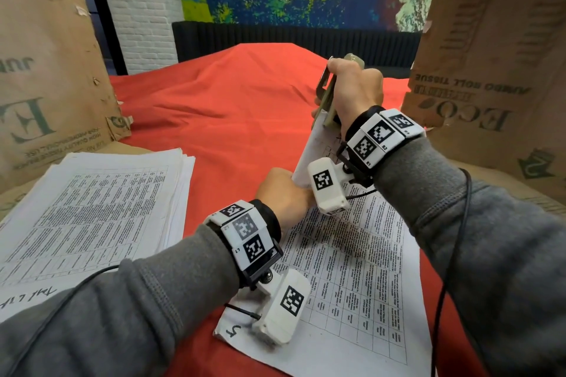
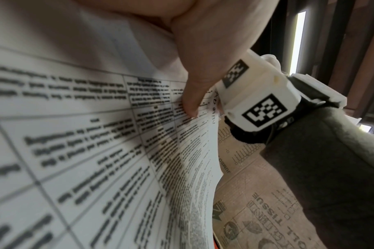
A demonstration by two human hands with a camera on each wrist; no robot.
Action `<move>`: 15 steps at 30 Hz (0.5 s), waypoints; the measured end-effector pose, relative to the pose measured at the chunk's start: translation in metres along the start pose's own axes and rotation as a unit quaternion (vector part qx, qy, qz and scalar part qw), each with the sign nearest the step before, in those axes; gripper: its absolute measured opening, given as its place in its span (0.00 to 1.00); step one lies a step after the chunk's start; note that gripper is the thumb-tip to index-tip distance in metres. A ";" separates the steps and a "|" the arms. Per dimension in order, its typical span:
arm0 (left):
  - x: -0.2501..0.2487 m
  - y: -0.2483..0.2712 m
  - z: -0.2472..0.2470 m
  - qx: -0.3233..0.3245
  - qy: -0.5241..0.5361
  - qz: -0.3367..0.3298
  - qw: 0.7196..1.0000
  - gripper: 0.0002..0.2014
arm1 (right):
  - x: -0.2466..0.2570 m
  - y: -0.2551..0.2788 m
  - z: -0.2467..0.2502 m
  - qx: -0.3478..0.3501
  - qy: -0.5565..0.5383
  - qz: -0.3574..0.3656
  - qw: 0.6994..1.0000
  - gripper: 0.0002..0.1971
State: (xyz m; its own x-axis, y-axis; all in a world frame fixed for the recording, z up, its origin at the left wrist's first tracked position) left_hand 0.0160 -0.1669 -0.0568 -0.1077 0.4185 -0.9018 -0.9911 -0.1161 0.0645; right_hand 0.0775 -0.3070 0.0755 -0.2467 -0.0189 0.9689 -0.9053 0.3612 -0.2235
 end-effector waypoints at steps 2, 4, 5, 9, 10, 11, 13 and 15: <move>-0.001 0.000 -0.001 0.003 0.001 -0.002 1.000 0.25 | -0.001 -0.001 0.000 -0.002 0.005 0.003 1.000 0.12; 0.000 -0.001 -0.001 0.007 -0.002 -0.004 1.000 0.25 | 0.000 0.000 0.001 -0.013 0.013 0.008 1.000 0.11; 0.000 -0.001 -0.001 0.006 -0.005 -0.003 1.000 0.26 | 0.001 0.000 0.002 -0.022 0.020 0.012 0.999 0.11; 0.004 -0.004 -0.001 0.001 -0.001 -0.002 1.000 0.26 | 0.000 0.000 0.000 -0.034 0.031 0.023 0.999 0.13; 0.005 -0.005 -0.002 0.003 0.007 -0.002 1.000 0.26 | -0.002 -0.002 -0.002 -0.020 0.031 0.018 0.999 0.13; 0.005 -0.006 -0.004 0.009 0.019 -0.003 1.000 0.26 | -0.005 -0.004 -0.005 0.002 0.029 0.008 1.000 0.13; 0.010 -0.010 -0.008 0.024 0.046 -0.003 0.999 0.25 | -0.007 -0.010 -0.006 0.036 0.018 -0.004 0.999 0.13; 0.011 -0.011 -0.009 0.033 0.055 0.000 0.998 0.21 | 0.000 -0.022 0.011 0.016 0.021 0.004 1.000 0.14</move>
State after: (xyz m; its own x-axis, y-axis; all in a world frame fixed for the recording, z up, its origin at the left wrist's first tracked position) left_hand 0.0267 -0.1688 -0.0711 -0.1015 0.3159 -0.9433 -0.9945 -0.0555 0.0884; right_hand 0.0934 -0.3249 0.0788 -0.2402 0.0230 0.9705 -0.9142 0.3308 -0.2341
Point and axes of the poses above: each hand's wrist, its own y-axis away from the middle knuckle, its own z-axis out of the back of the hand, x = y × z, the point moved 9 cm from there along -y, towards the middle knuckle, and after that the axes turned 3 degrees about z, right-handed, at the moved point
